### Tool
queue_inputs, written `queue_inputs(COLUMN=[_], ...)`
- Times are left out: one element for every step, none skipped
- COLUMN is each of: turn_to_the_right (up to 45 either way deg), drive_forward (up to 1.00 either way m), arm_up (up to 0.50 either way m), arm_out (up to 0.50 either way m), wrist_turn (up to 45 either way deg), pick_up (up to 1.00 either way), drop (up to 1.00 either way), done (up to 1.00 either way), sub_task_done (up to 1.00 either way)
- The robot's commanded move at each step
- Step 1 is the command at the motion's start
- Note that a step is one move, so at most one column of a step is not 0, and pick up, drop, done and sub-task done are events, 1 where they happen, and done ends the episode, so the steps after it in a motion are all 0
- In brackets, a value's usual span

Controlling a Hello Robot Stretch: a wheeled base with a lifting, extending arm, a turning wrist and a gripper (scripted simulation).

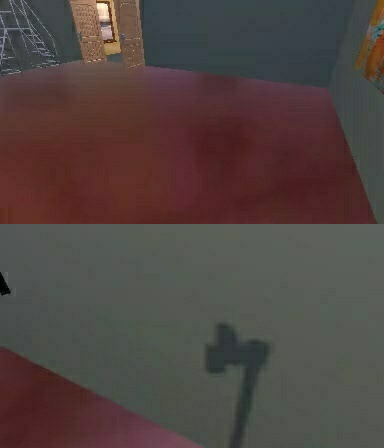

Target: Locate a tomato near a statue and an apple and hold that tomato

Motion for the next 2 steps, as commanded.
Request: queue_inputs(turn_to_the_right=[0.0, -45.0], drive_forward=[0.3, 0.0], arm_up=[0.0, 0.0], arm_out=[0.0, 0.0], wrist_turn=[0.0, 0.0], pick_up=[0.0, 0.0], drop=[0.0, 0.0], done=[0.0, 0.0], sub_task_done=[0.0, 0.0])
